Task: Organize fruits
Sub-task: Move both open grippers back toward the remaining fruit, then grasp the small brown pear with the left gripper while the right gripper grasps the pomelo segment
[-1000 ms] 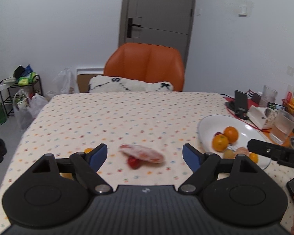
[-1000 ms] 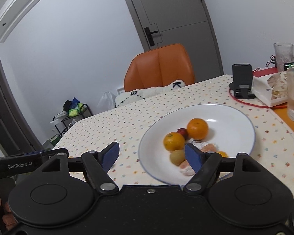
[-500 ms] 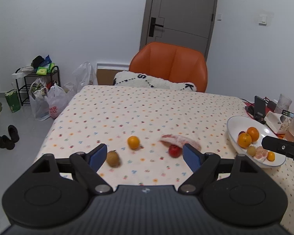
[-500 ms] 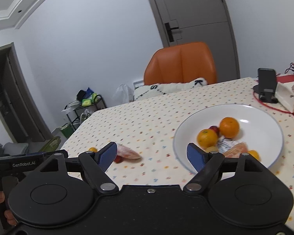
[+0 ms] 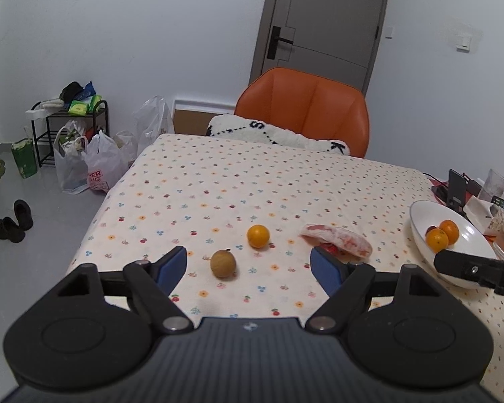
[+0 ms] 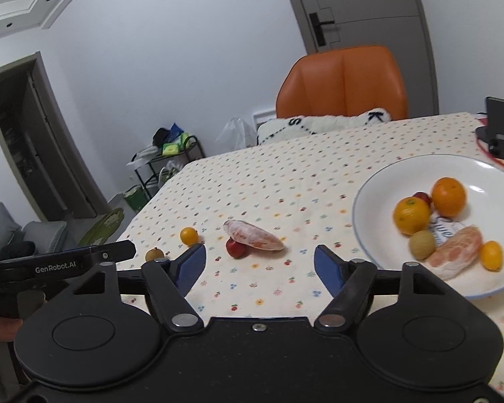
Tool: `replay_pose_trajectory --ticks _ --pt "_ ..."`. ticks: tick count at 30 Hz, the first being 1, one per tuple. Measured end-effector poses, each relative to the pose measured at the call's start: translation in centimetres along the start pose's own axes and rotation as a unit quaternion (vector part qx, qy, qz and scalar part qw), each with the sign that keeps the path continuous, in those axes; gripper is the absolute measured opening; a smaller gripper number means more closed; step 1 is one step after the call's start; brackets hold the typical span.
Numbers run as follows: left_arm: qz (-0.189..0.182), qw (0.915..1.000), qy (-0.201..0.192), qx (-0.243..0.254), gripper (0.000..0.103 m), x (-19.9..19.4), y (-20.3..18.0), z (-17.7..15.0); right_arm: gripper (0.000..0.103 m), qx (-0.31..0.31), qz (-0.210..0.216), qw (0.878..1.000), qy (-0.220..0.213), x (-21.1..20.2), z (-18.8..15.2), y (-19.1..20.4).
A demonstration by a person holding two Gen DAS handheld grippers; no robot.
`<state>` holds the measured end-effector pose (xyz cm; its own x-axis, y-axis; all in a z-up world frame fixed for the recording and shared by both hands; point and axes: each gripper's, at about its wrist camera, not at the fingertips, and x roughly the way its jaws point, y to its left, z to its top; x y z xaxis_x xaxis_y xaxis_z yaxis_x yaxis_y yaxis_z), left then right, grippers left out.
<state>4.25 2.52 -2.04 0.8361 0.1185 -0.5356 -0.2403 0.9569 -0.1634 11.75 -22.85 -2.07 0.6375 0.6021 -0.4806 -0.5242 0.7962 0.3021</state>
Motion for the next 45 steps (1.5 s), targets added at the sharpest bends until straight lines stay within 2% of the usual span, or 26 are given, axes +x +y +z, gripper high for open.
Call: replay_pose_trajectory --ticks 2,6,20,22,24,35,38,45 --pt "0.001 1.0000 0.001 0.000 0.078 0.5 0.3 0.0 0.066 0.000 0.004 1.000 0.002 0.7 0.1 0.1" --pt "0.002 0.9999 0.012 -0.007 0.068 1.8 0.8 0.0 0.062 -0.003 0.010 1.000 0.012 2.1 0.3 0.3" --pt "0.011 0.9993 0.034 -0.011 0.038 5.7 1.6 -0.2 0.062 -0.029 0.013 0.999 0.021 6.0 1.4 0.2" --pt "0.014 0.9990 0.040 -0.012 0.027 6.2 1.8 -0.3 0.062 -0.033 0.015 0.999 0.023 6.6 1.6 0.2" --pt "0.013 0.9988 0.045 -0.010 0.022 6.6 2.0 -0.3 0.062 -0.034 0.017 0.999 0.026 7.3 1.7 0.2" --pt "0.010 0.9992 0.037 -0.008 0.022 6.5 1.8 0.1 0.062 -0.057 0.029 0.996 0.061 10.4 1.2 0.7" --pt "0.010 0.9993 0.036 -0.006 0.022 6.4 1.6 0.2 0.058 -0.064 0.027 0.995 0.066 10.4 0.9 0.7" --pt "0.014 0.9994 0.030 -0.004 0.022 5.5 1.2 0.4 0.027 -0.069 0.044 0.994 0.075 9.2 0.5 0.2"
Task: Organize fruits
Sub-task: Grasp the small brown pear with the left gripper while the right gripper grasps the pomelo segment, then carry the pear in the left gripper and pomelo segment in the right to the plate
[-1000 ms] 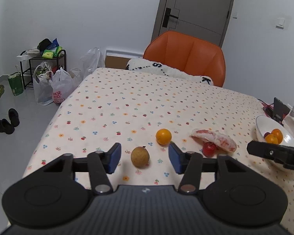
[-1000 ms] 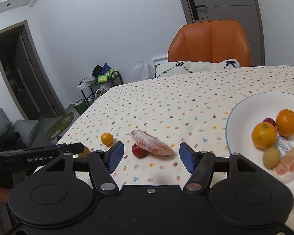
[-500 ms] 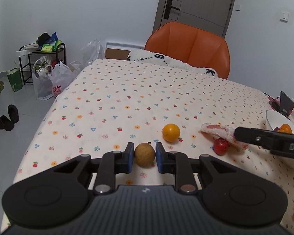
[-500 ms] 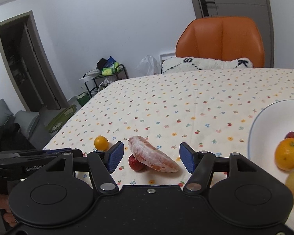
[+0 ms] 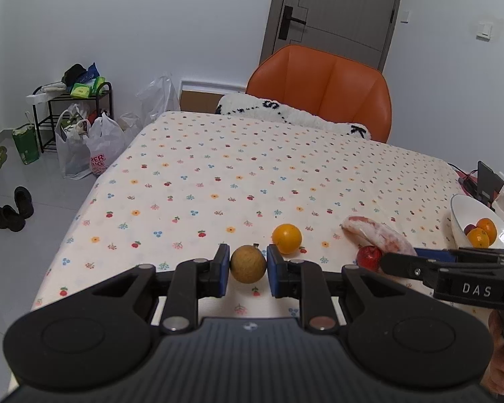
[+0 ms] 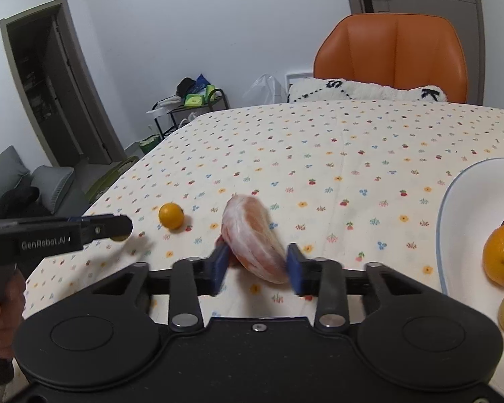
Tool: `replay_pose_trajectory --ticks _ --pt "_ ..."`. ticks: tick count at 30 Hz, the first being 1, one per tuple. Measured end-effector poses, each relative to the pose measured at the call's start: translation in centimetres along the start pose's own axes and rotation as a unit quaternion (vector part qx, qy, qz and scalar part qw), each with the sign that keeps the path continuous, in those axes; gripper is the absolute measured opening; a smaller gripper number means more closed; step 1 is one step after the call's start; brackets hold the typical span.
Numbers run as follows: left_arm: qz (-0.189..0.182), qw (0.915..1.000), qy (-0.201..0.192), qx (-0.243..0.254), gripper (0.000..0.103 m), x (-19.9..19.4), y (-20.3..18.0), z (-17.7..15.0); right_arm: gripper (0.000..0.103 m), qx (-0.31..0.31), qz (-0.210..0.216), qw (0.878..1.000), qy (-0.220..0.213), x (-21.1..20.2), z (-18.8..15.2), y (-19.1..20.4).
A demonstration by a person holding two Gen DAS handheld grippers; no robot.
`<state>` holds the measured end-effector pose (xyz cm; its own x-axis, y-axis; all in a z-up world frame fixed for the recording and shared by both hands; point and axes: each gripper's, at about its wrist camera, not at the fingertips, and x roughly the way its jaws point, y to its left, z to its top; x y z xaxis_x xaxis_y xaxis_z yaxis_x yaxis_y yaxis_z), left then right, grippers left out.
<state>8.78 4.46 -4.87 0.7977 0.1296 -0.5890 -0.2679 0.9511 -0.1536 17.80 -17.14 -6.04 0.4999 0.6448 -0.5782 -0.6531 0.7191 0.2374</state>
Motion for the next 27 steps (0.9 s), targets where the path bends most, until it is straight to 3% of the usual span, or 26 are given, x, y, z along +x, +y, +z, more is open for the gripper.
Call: replay_pose_trajectory --ticks 1,2,12,27 --pt "0.000 1.0000 -0.001 0.000 0.022 -0.1 0.0 0.0 0.019 -0.002 0.002 1.000 0.002 -0.1 -0.1 0.1" --pt "0.001 1.0000 -0.001 0.001 0.022 -0.2 -0.1 0.0 0.017 -0.002 0.002 1.000 0.002 -0.2 -0.1 0.2" --pt "-0.008 0.9998 -0.012 0.010 0.022 -1.4 -1.4 0.3 0.015 0.019 0.011 1.000 -0.014 -2.1 -0.7 -0.5" --pt "-0.051 0.9980 -0.026 0.027 0.022 -2.5 -5.3 0.5 0.015 0.031 -0.005 0.998 -0.053 -6.7 -1.0 -1.9"
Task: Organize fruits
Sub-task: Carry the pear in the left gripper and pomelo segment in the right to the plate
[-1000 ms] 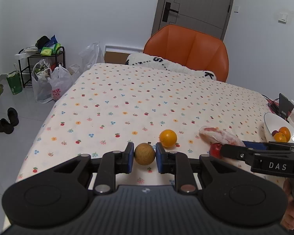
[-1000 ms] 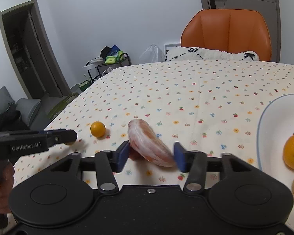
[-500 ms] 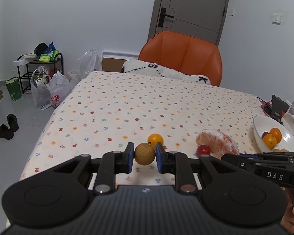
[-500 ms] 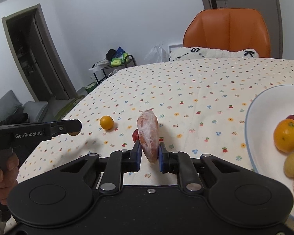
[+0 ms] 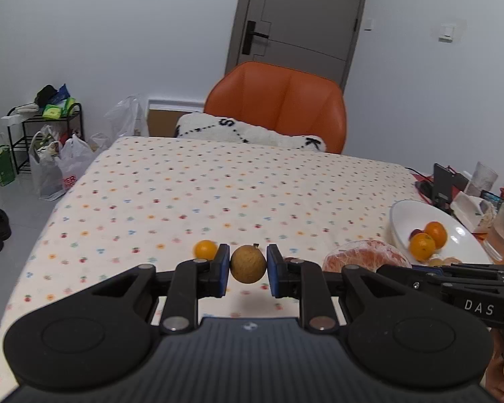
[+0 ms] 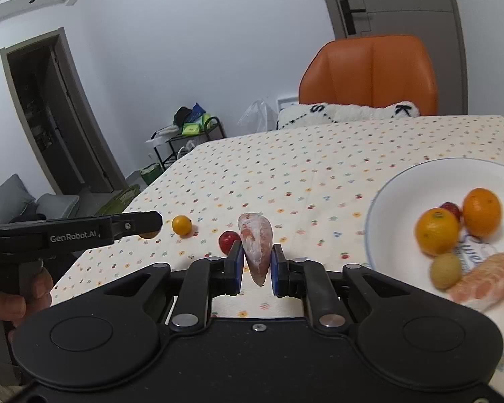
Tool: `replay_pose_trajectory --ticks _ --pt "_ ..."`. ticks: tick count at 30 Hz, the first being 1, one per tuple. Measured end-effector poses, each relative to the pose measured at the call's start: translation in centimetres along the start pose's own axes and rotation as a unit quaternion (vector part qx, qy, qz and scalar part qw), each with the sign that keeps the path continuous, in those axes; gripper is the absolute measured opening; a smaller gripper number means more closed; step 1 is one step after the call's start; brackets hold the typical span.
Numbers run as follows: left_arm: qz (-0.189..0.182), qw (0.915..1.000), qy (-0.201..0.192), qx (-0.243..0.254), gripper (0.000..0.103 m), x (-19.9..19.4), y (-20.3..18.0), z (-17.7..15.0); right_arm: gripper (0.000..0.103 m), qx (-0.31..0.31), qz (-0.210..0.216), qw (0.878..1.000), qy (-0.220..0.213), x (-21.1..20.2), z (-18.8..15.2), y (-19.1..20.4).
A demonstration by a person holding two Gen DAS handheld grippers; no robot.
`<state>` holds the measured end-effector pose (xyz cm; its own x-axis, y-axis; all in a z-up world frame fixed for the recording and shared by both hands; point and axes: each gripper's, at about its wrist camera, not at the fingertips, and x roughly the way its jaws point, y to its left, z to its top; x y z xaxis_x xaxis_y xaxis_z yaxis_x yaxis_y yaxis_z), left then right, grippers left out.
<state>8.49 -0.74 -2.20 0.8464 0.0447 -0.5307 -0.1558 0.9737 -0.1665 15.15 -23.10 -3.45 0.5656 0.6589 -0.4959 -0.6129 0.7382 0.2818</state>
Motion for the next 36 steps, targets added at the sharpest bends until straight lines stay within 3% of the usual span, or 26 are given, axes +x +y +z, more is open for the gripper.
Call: replay_pose_trajectory --ticks 17,36 --pt "-0.046 0.9985 -0.007 0.028 0.022 0.3 -5.2 0.5 0.014 0.012 -0.034 0.998 -0.053 -5.1 0.2 -2.5" --pt "-0.096 0.9937 -0.005 0.058 0.022 1.9 -10.7 0.8 0.014 0.051 -0.106 0.989 -0.094 -9.4 0.0 -7.8"
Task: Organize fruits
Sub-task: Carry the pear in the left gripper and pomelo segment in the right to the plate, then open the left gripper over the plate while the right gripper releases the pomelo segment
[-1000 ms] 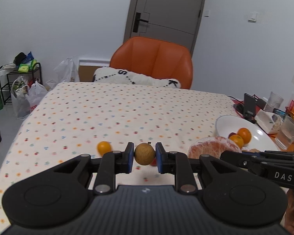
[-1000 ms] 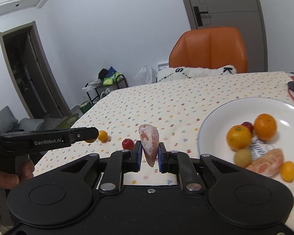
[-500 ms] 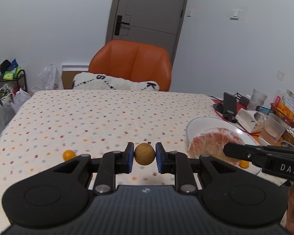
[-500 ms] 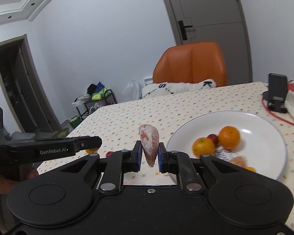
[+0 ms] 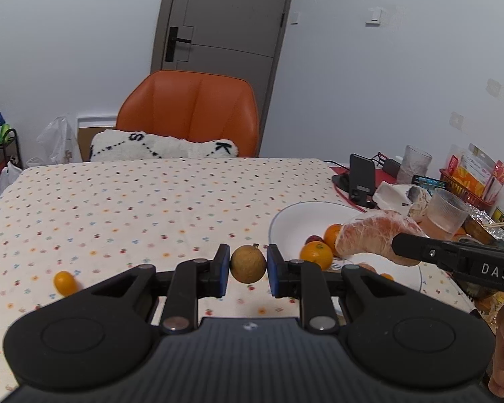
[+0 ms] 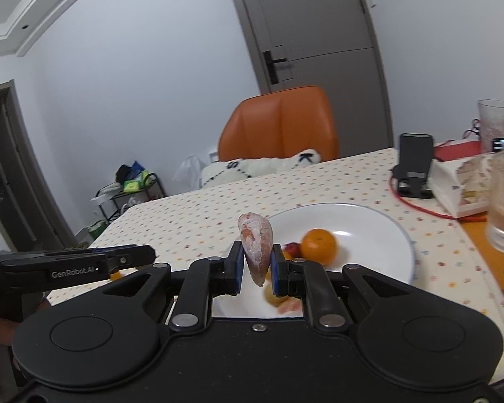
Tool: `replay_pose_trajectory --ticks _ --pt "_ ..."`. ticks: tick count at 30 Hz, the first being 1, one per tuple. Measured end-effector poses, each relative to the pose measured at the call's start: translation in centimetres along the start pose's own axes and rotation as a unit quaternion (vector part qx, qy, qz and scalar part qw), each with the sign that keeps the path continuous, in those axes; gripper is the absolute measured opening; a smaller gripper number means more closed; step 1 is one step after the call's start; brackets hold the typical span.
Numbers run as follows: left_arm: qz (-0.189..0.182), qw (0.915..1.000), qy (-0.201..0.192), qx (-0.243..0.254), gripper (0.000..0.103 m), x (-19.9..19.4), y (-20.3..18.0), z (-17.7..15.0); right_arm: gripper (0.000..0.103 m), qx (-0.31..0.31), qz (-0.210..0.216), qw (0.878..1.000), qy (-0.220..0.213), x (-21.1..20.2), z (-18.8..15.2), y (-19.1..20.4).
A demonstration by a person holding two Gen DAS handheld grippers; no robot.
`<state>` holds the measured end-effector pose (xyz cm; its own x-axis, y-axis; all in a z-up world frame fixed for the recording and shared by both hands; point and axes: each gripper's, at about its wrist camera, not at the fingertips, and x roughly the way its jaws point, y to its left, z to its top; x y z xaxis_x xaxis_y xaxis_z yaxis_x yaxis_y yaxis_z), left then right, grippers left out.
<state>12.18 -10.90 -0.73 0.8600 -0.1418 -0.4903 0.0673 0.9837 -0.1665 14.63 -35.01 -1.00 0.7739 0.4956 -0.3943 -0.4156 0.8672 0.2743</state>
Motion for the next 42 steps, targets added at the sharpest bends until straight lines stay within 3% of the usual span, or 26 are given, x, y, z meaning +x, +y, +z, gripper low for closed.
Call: replay_pose_trajectory --ticks 19,35,42 --pt "-0.034 0.9986 0.024 0.032 0.022 4.5 -5.0 -0.1 0.014 0.035 -0.051 0.998 -0.003 -0.5 -0.6 -5.9" --pt "-0.050 0.9962 0.045 0.055 0.022 8.1 -7.9 -0.2 0.015 0.068 -0.052 0.996 0.010 2.8 -1.7 -8.4" --pt "-0.053 0.9960 0.046 0.056 0.024 8.6 -8.5 -0.1 0.032 0.072 -0.045 0.996 0.018 2.6 -1.7 -8.0"
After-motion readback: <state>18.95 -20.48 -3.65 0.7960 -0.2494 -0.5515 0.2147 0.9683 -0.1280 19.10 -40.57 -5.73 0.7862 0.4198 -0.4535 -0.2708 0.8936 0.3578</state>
